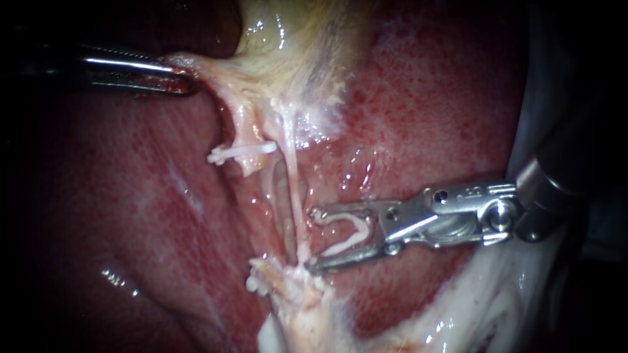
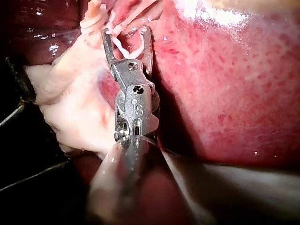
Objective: Clipping first clip right tube
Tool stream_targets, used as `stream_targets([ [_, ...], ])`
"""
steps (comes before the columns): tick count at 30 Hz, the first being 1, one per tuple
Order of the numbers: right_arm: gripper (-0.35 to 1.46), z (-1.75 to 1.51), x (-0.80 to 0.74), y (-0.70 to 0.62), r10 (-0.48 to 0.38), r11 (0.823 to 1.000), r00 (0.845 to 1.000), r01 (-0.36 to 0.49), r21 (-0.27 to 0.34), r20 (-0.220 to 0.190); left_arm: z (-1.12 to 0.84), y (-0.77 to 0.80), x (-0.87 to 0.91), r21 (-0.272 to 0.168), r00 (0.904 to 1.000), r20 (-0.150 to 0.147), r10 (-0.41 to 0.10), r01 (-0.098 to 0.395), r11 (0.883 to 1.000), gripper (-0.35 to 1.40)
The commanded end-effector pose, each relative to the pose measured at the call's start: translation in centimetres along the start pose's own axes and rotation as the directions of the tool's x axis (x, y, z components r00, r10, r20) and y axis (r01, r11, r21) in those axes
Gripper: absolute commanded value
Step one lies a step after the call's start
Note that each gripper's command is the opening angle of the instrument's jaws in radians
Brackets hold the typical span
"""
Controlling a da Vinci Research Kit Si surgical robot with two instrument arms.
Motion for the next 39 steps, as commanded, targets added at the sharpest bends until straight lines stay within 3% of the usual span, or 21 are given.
stream_targets([
  [1, 0.48, 0.03, 0.01, 0.01, 0.014, 1.0, 1.0, -0.014, 0.014, -0.012, 0.0, 0.0, 0.0, 0.0, 1.0, 0.0, 0.0, 0.0, 1.0, -0.35],
  [14, 0.48, 0.28, 0.02, 0.04, 0.059, 0.996, 0.997, -0.057, 0.062, -0.04, 0.01, 0.0, 0.0, 0.0, 1.0, 0.0, 0.0, 0.0, 1.0, -0.35],
  [20, 0.48, 0.34, 0.03, 0.04, 0.089, 0.993, 0.993, -0.083, 0.08, -0.078, 0.01, 0.0, 0.0, 0.001, 1.0, 0.0, 0.0, 0.0, 1.0, -0.35],
  [28, 0.46, 0.33, 0.14, -0.17, 0.139, 0.98, 0.983, -0.118, 0.163, -0.123, 0.01, 0.0, 0.0, 0.001, 1.0, 0.0, 0.0, 0.0, 1.0, -0.35],
  [33, 0.44, 0.31, 0.23, -0.32, 0.158, 0.968, 0.979, -0.129, 0.213, -0.126, 0.01, 0.0, 0.0, 0.0, 1.0, 0.0, 0.0, 0.0, 1.0, -0.35],
  [39, 0.38, 0.3, 0.24, -0.34, 0.166, 0.964, 0.979, -0.136, 0.23, -0.116, 0.01, 0.0, 0.0, 0.0, 1.0, 0.0, 0.0, 0.0, 1.0, -0.35],
])
